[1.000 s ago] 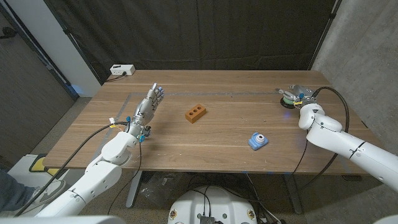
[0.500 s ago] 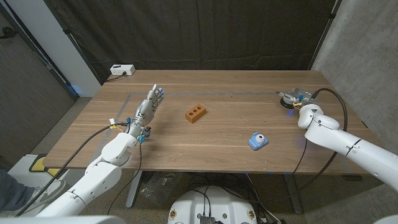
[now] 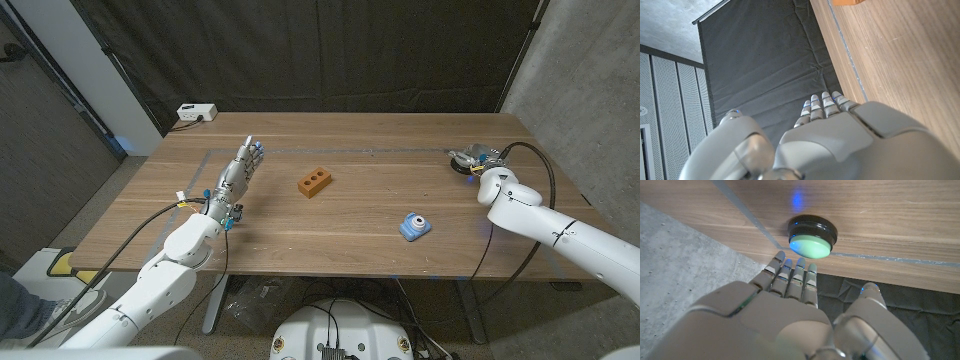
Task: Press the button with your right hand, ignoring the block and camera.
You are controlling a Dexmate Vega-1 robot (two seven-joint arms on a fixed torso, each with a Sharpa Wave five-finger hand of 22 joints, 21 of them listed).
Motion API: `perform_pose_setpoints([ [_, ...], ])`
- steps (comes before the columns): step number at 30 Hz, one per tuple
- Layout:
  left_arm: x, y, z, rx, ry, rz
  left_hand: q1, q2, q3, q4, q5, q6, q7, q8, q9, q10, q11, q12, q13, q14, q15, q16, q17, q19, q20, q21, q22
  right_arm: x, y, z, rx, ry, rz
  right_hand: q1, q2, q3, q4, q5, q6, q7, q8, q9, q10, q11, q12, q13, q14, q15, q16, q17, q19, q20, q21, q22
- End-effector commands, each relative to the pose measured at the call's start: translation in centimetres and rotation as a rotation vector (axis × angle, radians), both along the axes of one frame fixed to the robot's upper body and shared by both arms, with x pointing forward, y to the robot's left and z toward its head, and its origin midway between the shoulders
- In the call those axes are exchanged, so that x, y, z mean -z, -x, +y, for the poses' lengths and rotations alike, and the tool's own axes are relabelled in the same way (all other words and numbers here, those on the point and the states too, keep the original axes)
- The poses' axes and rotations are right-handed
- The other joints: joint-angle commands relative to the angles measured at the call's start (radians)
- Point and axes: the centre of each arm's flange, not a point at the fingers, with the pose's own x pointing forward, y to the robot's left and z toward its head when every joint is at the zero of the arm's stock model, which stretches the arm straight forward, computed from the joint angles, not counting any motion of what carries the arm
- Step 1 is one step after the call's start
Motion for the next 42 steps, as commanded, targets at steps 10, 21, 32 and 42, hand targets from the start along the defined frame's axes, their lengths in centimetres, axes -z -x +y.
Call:
perform_pose_setpoints([
  [10, 0.6, -0.4, 0.1, 0.011, 0.014, 0.014, 0.003, 0.003, -0.010, 0.002, -0.001, 0.005, -0.001, -0.002, 0.005, 0.010, -0.001, 0.001, 0.005, 0.003, -0.001, -0.002, 0.002, 0.005, -0.013, -0.002, 0.003, 0.3, -0.3, 0.4, 0.020, 0.025, 0.060, 0.004, 0.012, 0.005, -0.002, -0.002, 0.007, -0.002, 0.001, 0.002, 0.009, -0.005, 0.003, 0.003, 0.007, -0.002, 0.004, 0.000, 0.005, -0.040, -0.007, 0.002],
  [21, 0.9, -0.8, 0.0, 0.019, 0.022, 0.023, 0.003, 0.004, -0.012, 0.002, -0.002, 0.006, -0.001, -0.003, 0.006, 0.011, -0.003, 0.001, 0.005, 0.005, -0.001, -0.002, 0.003, 0.005, -0.012, -0.002, 0.003, 0.5, -0.7, 0.2, 0.024, 0.025, 0.102, 0.004, 0.014, 0.005, -0.003, -0.003, 0.017, -0.001, 0.004, 0.002, 0.020, 0.000, 0.006, 0.003, 0.017, -0.003, 0.007, 0.000, 0.016, -0.039, -0.008, 0.002],
  [32, 0.9, -0.7, 0.3, 0.011, 0.025, 0.028, 0.005, 0.006, -0.015, 0.002, -0.003, 0.007, -0.004, -0.003, 0.006, 0.012, -0.006, 0.000, 0.005, 0.006, 0.000, -0.002, 0.003, 0.005, -0.009, -0.002, 0.003, 1.0, -1.4, 0.6, 0.012, 0.021, 0.118, 0.003, 0.016, 0.004, -0.005, -0.005, 0.051, -0.008, 0.014, 0.003, 0.053, -0.007, 0.017, 0.003, 0.045, -0.007, 0.013, -0.001, 0.042, -0.040, -0.008, 0.002],
  [42, 0.9, -0.9, 0.3, 0.015, 0.025, 0.039, 0.005, 0.007, -0.017, 0.002, -0.004, 0.008, -0.004, -0.003, 0.006, 0.013, -0.006, 0.000, 0.005, 0.006, -0.001, -0.002, 0.003, 0.004, -0.008, -0.003, 0.003, 1.9, -1.8, 1.2, 0.026, 0.041, 0.140, 0.004, 0.017, 0.003, -0.010, -0.007, 0.129, -0.016, 0.034, 0.002, 0.107, -0.024, 0.031, 0.002, 0.092, -0.024, 0.019, -0.001, 0.083, -0.043, -0.008, 0.003],
])
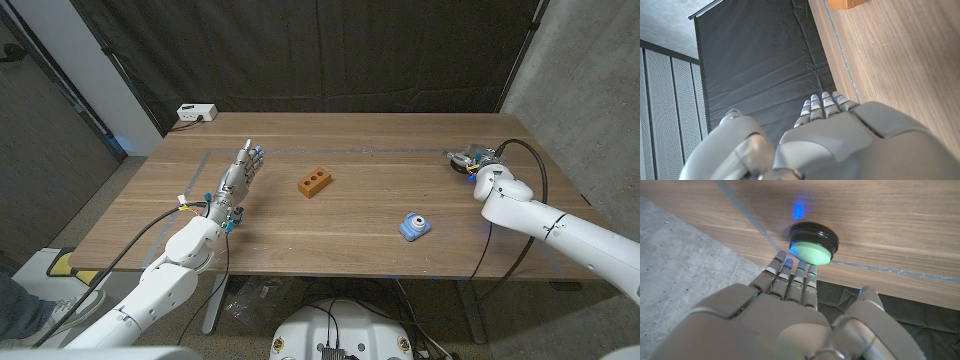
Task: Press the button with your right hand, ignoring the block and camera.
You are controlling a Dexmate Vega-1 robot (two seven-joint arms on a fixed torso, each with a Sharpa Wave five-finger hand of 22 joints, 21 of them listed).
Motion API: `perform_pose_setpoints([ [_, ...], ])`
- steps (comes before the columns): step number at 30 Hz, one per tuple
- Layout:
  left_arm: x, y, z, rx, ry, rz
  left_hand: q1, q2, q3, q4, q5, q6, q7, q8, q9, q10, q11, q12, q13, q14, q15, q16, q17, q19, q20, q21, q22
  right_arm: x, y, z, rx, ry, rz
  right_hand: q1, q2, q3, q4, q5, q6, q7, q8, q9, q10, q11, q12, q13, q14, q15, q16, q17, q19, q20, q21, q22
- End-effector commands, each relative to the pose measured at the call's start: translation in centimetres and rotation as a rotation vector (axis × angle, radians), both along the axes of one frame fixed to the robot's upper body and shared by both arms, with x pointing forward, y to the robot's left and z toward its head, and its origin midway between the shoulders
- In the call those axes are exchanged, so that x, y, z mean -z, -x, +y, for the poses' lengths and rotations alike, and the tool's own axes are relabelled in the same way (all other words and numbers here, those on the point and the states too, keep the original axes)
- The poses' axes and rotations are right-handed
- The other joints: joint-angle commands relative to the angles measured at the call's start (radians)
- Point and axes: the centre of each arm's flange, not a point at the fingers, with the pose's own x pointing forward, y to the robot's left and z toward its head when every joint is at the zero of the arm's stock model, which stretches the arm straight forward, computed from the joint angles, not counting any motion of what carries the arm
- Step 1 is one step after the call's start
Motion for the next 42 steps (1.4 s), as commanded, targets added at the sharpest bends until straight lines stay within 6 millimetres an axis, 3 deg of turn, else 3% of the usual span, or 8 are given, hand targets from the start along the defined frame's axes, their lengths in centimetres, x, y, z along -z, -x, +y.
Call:
perform_pose_setpoints([
  [1, 0.1, -0.3, 0.1, 0.002, 0.002, 0.016, 0.003, 0.005, -0.009, 0.002, -0.004, 0.003, 0.002, 0.001, 0.006, 0.007, 0.002, 0.000, 0.005, 0.006, -0.002, -0.002, 0.003, 0.004, -0.007, -0.003, 0.003, 1.0, -0.5, 0.8, 0.005, 0.025, 0.033, 0.004, 0.010, 0.003, -0.010, -0.003, 0.037, -0.008, 0.013, 0.004, 0.021, -0.009, 0.011, 0.003, 0.021, -0.020, 0.007, -0.001, 0.015, -0.041, -0.001, 0.003],
  [12, 0.2, -0.6, 0.0, 0.005, 0.004, 0.021, 0.004, 0.006, -0.011, 0.002, -0.005, 0.002, 0.000, -0.001, 0.006, 0.005, 0.002, -0.001, 0.005, 0.006, -0.002, -0.002, 0.003, 0.002, -0.006, -0.003, 0.003, 2.1, -1.0, 0.9, 0.014, 0.022, 0.071, 0.005, 0.012, 0.002, -0.012, -0.004, 0.085, -0.020, 0.021, 0.003, 0.051, -0.025, 0.017, 0.003, 0.054, -0.028, 0.011, -0.001, 0.050, -0.050, 0.002, 0.004],
  [20, 0.3, -0.6, 0.0, 0.003, 0.007, 0.027, 0.004, 0.007, -0.013, 0.002, -0.006, 0.003, 0.001, 0.000, 0.006, 0.005, 0.002, -0.001, 0.005, 0.006, -0.002, -0.003, 0.003, 0.002, -0.006, -0.003, 0.003, 2.7, -1.3, 0.8, 0.017, 0.012, 0.088, 0.003, 0.014, 0.001, -0.013, -0.006, 0.118, -0.016, 0.023, 0.003, 0.097, -0.012, 0.028, 0.002, 0.096, -0.038, 0.016, -0.001, 0.081, -0.054, 0.003, 0.004],
  [22, 0.4, -0.6, -0.1, 0.002, 0.008, 0.028, 0.004, 0.008, -0.013, 0.002, -0.006, 0.003, 0.001, 0.000, 0.006, 0.005, 0.001, -0.001, 0.005, 0.006, -0.002, -0.003, 0.003, 0.002, -0.005, -0.003, 0.003, 2.8, -1.3, 0.8, 0.016, 0.005, 0.092, 0.003, 0.014, 0.001, -0.014, -0.006, 0.133, -0.016, 0.025, 0.003, 0.110, -0.022, 0.030, 0.001, 0.110, -0.041, 0.017, -0.001, 0.098, -0.057, 0.006, 0.005],
  [28, 0.3, -0.5, -0.1, 0.000, 0.005, 0.025, 0.005, 0.008, -0.014, 0.002, -0.007, 0.003, 0.001, -0.001, 0.006, 0.004, 0.000, -0.002, 0.005, 0.005, -0.001, -0.003, 0.003, 0.002, -0.005, -0.003, 0.003, 3.0, -1.4, 0.7, 0.018, -0.013, 0.097, 0.004, 0.013, -0.001, -0.017, -0.006, 0.157, -0.017, 0.024, 0.003, 0.144, -0.020, 0.035, 0.001, 0.151, -0.056, 0.022, -0.002, 0.135, -0.067, 0.011, 0.005],
  [42, 0.3, -0.4, 0.0, 0.003, 0.006, 0.024, 0.006, 0.010, -0.017, 0.002, -0.008, 0.003, 0.000, -0.001, 0.006, 0.006, 0.001, -0.002, 0.005, 0.004, -0.001, -0.004, 0.003, 0.001, -0.005, -0.003, 0.003, 2.3, -1.1, 0.9, 0.020, 0.008, 0.075, 0.005, 0.013, -0.001, -0.019, -0.005, 0.156, -0.013, 0.017, 0.003, 0.146, -0.014, 0.031, 0.000, 0.159, -0.055, 0.017, -0.002, 0.141, -0.067, 0.007, 0.005],
])
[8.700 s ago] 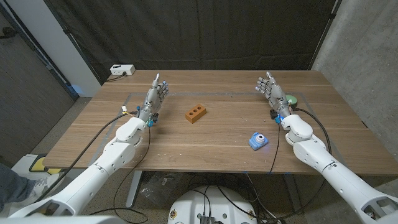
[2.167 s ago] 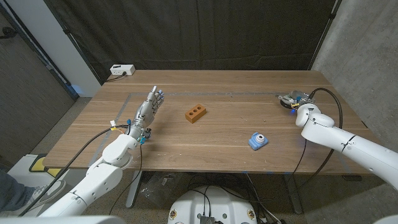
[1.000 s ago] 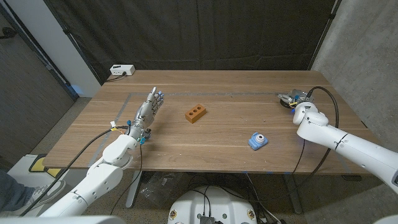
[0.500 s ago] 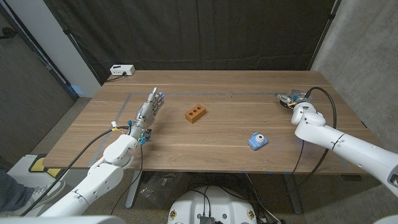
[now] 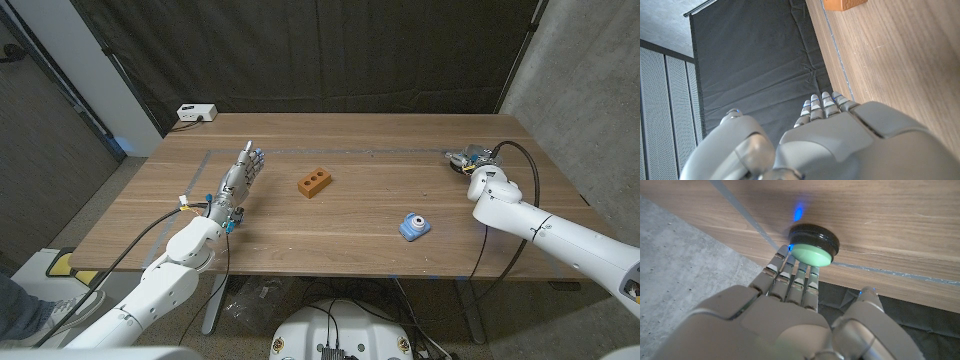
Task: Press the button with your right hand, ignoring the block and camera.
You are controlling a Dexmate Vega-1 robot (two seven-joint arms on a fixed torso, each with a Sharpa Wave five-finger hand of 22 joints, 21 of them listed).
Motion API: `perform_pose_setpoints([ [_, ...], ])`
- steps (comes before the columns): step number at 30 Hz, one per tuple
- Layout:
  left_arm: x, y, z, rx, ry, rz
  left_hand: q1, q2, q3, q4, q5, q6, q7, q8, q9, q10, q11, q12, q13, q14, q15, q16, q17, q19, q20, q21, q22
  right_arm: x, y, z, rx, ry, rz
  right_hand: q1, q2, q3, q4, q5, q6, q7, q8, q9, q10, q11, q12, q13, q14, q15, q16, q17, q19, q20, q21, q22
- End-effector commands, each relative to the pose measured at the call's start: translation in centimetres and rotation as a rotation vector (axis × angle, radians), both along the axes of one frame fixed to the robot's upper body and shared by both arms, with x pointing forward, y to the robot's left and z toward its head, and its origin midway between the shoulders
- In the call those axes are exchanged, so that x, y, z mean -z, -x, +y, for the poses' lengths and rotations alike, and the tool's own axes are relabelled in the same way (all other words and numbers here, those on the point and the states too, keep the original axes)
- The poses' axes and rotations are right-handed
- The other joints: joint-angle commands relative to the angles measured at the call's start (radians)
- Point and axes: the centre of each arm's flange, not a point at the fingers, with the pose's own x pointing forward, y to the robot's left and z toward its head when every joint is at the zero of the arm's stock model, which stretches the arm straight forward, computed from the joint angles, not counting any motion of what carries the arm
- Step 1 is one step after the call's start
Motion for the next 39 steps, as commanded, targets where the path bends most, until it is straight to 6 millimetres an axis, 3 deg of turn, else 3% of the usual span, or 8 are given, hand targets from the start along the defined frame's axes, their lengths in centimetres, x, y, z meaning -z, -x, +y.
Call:
perform_pose_setpoints([
  [1, 0.0, 0.1, 0.0, 0.002, 0.000, -0.002, 0.000, 0.004, -0.008, 0.004, 0.000, 0.003, 0.001, -0.001, 0.001, 0.006, 0.001, -0.002, 0.005, 0.004, -0.001, -0.004, 0.003, 0.001, -0.005, -0.003, 0.003, 0.0, 0.2, 0.3, 0.002, 0.002, 0.001, 0.001, 0.009, 0.005, -0.005, -0.002, 0.074, 0.001, 0.000, 0.004, 0.107, -0.004, 0.013, 0.002, 0.007, -0.053, -0.002, 0.006, 0.010, -0.065, 0.000, 0.006],
  [13, 0.1, 0.2, 0.2, 0.003, 0.002, -0.004, 0.001, 0.006, -0.010, 0.004, -0.001, 0.005, 0.001, -0.001, 0.001, 0.007, 0.001, -0.002, 0.005, 0.005, -0.001, -0.003, 0.003, 0.002, -0.005, -0.003, 0.003, -1.3, 1.4, 0.4, -0.001, 0.029, -0.064, 0.001, 0.010, 0.004, -0.006, -0.002, 0.063, -0.004, -0.009, 0.004, 0.090, -0.010, 0.002, 0.002, 0.005, -0.051, -0.008, 0.006, 0.005, -0.060, -0.008, 0.006],
  [26, 0.0, 0.4, 0.5, 0.006, -0.014, -0.003, 0.002, 0.007, -0.012, 0.004, -0.001, 0.007, 0.001, -0.001, 0.001, 0.009, 0.002, -0.002, 0.005, 0.006, -0.002, -0.003, 0.003, 0.001, -0.005, -0.003, 0.003, -2.2, 2.0, 0.6, 0.010, 0.048, -0.091, 0.001, 0.014, 0.004, -0.009, -0.002, -0.004, -0.006, -0.043, 0.006, 0.027, -0.002, -0.033, 0.004, -0.061, -0.026, -0.036, 0.008, -0.047, -0.042, -0.046, 0.007],
  [39, -0.5, 0.5, 0.2, 0.020, -0.030, -0.013, 0.004, 0.009, -0.015, 0.004, -0.002, 0.012, 0.002, 0.000, 0.001, 0.010, 0.000, -0.002, 0.005, 0.008, -0.003, -0.002, 0.003, 0.001, -0.005, -0.003, 0.003, -2.7, 3.1, 0.1, 0.026, 0.051, -0.126, 0.001, 0.016, 0.003, -0.010, -0.002, -0.045, -0.005, -0.054, 0.007, -0.005, 0.001, -0.046, 0.005, -0.092, -0.020, -0.040, 0.008, -0.072, -0.032, -0.064, 0.007],
])
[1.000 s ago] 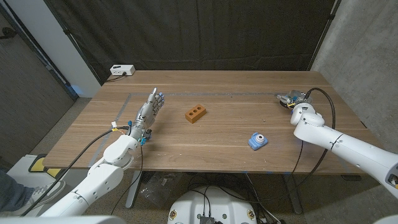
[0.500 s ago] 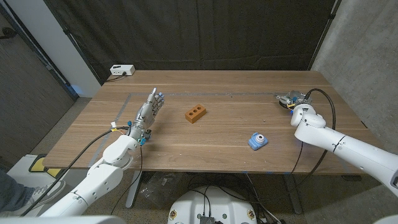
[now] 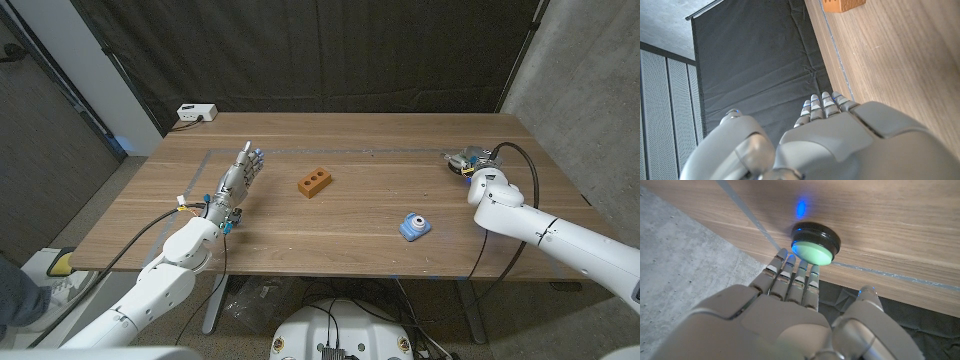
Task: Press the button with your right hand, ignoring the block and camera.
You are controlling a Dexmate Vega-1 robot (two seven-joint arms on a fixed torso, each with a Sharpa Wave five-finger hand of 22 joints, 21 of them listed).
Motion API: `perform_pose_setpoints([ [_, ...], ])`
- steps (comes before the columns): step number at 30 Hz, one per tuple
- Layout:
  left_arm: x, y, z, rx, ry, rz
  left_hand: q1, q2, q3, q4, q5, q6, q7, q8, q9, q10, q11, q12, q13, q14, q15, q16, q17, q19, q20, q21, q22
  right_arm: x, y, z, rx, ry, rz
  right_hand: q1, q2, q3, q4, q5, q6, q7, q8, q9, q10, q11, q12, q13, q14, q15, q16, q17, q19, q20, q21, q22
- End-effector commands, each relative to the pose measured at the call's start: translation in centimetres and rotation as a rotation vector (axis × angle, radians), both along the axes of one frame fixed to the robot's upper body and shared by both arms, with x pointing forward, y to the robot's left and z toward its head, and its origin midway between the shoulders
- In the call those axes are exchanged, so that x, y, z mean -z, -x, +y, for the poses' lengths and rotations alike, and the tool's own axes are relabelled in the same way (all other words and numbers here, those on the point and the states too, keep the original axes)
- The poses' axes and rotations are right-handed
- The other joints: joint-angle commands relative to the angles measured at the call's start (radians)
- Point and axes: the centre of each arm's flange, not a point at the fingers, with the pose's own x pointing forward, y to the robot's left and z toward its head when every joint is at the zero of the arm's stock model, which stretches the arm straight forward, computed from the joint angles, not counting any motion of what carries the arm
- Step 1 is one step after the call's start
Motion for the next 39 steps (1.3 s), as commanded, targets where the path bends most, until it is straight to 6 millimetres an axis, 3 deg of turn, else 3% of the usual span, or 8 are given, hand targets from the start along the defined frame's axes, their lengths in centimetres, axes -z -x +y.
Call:
perform_pose_setpoints([
  [1, -0.6, 0.1, -0.2, 0.006, -0.012, -0.013, 0.004, 0.009, -0.007, 0.004, -0.002, 0.008, 0.005, 0.000, 0.001, 0.010, 0.001, -0.002, 0.005, 0.009, -0.002, -0.002, 0.003, 0.001, -0.005, -0.003, 0.004, -1.2, 1.1, -0.5, 0.017, 0.017, -0.052, 0.002, 0.007, -0.001, -0.006, -0.002, -0.016, 0.002, -0.005, 0.001, -0.015, 0.000, -0.006, 0.004, -0.009, -0.019, -0.002, 0.001, -0.008, -0.032, -0.007, 0.002],
  [21, -0.5, 1.0, -0.4, -0.011, 0.002, -0.026, 0.006, 0.011, -0.011, 0.003, -0.004, 0.008, 0.004, -0.001, 0.001, 0.009, -0.002, -0.003, 0.006, 0.009, -0.003, -0.003, 0.003, 0.001, -0.005, -0.003, 0.003, -3.0, 1.9, 0.4, -0.026, 0.042, -0.135, 0.000, 0.006, -0.003, -0.008, -0.002, -0.072, 0.008, -0.012, 0.002, -0.055, -0.003, -0.017, 0.005, -0.038, -0.003, -0.002, 0.001, -0.024, -0.020, -0.023, 0.003],
  [39, -0.3, 1.4, -0.3, -0.013, 0.008, -0.035, 0.008, 0.013, -0.014, 0.003, -0.005, 0.007, 0.003, -0.002, 0.001, 0.010, -0.001, -0.003, 0.006, 0.009, -0.003, -0.003, 0.003, 0.001, -0.005, -0.003, 0.003, -3.1, 2.8, 0.6, -0.024, 0.037, -0.168, 0.001, 0.006, -0.003, -0.009, -0.002, -0.076, 0.008, -0.006, 0.002, -0.061, 0.000, -0.015, 0.005, -0.044, -0.004, 0.000, 0.001, -0.028, -0.015, -0.028, 0.003],
])
